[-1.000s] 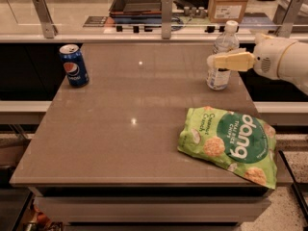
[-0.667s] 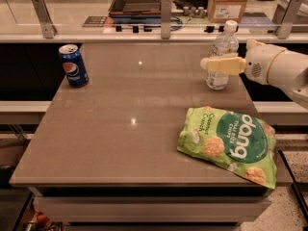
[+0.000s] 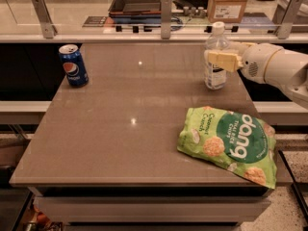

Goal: Move blue plastic bottle near pepsi can

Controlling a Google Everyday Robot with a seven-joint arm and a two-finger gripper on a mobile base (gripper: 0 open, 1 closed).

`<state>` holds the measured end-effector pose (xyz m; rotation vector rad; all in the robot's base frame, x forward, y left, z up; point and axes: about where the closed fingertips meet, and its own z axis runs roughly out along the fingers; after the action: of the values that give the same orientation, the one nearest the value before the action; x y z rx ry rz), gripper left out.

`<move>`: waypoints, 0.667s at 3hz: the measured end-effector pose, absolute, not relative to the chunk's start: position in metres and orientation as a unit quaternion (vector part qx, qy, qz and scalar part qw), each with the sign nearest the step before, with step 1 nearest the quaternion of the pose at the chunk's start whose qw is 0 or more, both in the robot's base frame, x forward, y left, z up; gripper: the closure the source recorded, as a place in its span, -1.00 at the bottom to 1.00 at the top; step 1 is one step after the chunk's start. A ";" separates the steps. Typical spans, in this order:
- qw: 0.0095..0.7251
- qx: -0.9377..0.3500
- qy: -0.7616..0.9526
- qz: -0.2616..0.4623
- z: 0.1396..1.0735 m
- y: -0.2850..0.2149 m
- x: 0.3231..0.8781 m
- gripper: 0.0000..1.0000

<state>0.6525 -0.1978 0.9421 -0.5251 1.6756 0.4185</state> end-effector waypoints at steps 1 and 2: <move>0.619 -0.230 0.728 0.183 0.943 -0.195 0.653 0.31; 0.619 -0.231 0.727 0.184 0.943 -0.193 0.653 0.76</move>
Offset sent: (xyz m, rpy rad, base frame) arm 0.0002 0.0023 0.0004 -0.0002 -0.0005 0.0034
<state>0.6529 -0.1926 0.9431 -0.5321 1.6732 0.4234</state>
